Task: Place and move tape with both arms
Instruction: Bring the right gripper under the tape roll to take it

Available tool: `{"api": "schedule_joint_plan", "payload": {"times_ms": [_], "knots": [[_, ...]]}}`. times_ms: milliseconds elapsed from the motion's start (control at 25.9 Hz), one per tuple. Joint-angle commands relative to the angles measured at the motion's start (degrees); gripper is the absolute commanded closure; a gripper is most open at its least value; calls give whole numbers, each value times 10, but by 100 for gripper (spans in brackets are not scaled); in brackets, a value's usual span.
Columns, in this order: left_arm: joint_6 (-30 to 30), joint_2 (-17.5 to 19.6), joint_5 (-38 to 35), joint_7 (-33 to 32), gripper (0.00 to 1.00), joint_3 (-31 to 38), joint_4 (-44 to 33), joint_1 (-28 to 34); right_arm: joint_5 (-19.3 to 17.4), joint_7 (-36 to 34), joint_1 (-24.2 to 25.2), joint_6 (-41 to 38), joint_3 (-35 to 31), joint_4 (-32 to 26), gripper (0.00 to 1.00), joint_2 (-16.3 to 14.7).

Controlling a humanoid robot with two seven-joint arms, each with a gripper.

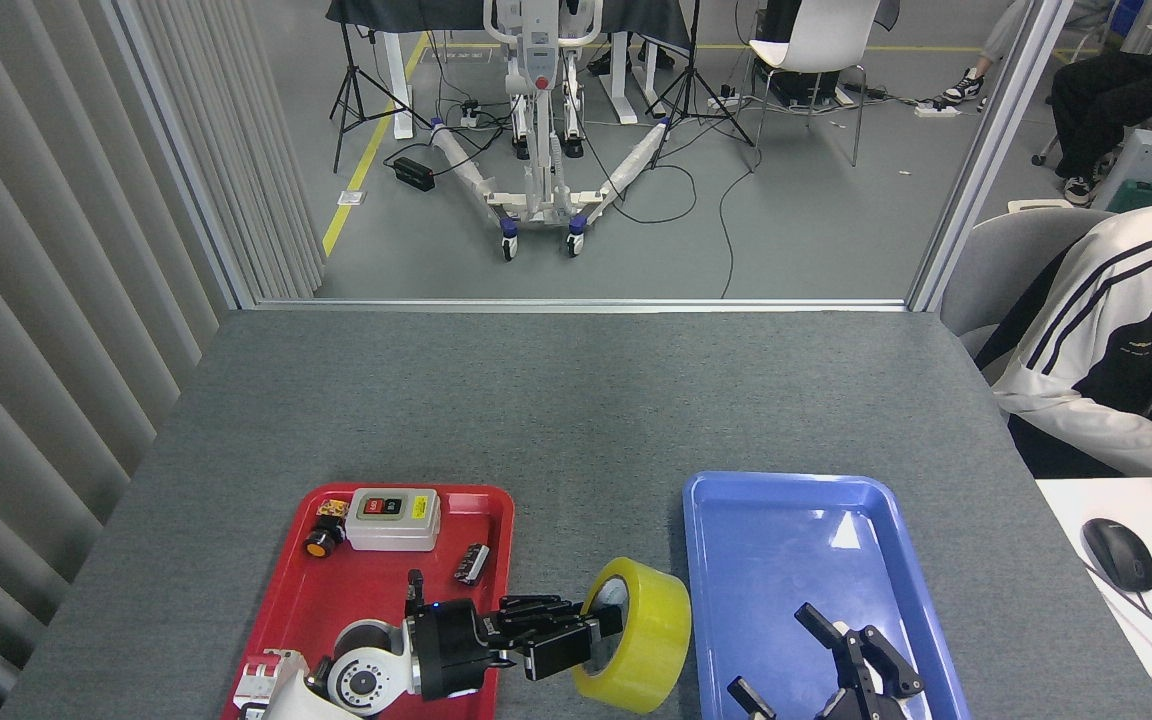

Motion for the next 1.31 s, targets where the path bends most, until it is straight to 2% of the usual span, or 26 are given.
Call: {"api": "schedule_joint_plan", "payload": {"times_ms": [0, 657, 966, 1082, 1159, 1275], "knots": [[0, 0, 0, 0, 100, 1, 2, 3, 0, 5, 11, 0, 11, -10, 0, 1], [0, -12, 4, 6, 100, -21, -17, 5, 4, 21, 11, 0, 100, -26, 0, 5], [0, -12, 4, 6, 100, -39, -20, 18, 6, 26, 10, 0, 106, -25, 2, 8], [0, -12, 4, 6, 100, -39, -17, 19, 5, 25, 11, 0, 105, -25, 17, 8], [0, -12, 4, 6, 100, -40, -16, 19, 5, 24, 11, 0, 105, -25, 34, 8], [0, -12, 4, 6, 100, -43, -19, 18, 4, 25, 11, 0, 105, -26, 52, 9]]}}
